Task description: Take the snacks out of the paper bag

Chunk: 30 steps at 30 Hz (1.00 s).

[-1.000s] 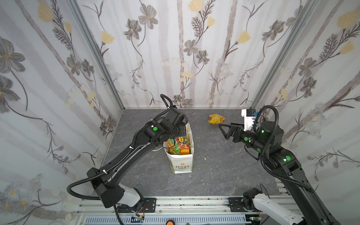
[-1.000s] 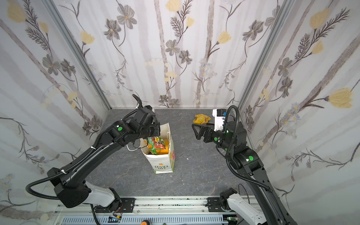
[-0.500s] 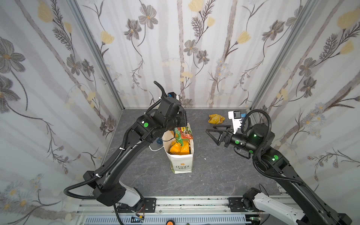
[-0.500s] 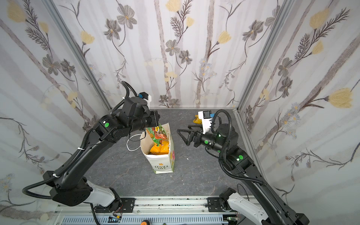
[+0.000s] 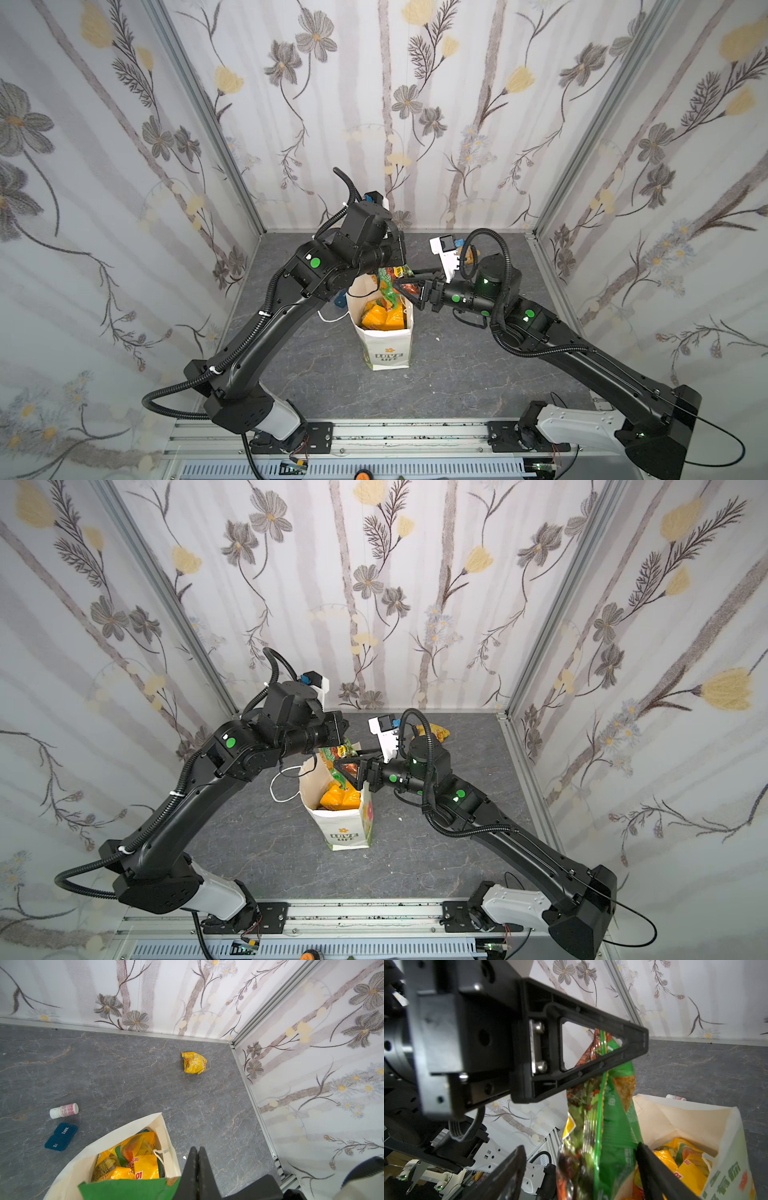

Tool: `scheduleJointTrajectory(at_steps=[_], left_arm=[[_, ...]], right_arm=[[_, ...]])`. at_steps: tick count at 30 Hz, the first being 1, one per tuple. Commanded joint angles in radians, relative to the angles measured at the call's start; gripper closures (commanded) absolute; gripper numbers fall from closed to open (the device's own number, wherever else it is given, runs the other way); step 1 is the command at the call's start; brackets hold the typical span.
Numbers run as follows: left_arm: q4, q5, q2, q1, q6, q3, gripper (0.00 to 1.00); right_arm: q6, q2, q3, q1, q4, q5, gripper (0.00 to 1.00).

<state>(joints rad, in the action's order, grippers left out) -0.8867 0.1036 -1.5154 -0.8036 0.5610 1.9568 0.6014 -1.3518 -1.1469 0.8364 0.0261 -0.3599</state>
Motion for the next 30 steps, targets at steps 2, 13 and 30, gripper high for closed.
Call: scheduleJointTrajectory(at_steps=[2, 13, 30], left_arm=[[0.018, 0.016, 0.006, -0.002, 0.009, 0.004, 1.0], [0.019, 0.033, 0.034, -0.001, 0.006, 0.0, 1.0], [0.157, -0.239, 0.251, -0.001, -0.299, -0.154, 0.37]], right_arm=[[-0.003, -0.027, -0.017, 0.031, 0.062, 0.037, 0.29], [-0.002, -0.033, -0.02, 0.036, 0.07, 0.053, 0.87], [0.025, 0.027, -0.047, -0.046, 0.066, 0.043, 1.0]])
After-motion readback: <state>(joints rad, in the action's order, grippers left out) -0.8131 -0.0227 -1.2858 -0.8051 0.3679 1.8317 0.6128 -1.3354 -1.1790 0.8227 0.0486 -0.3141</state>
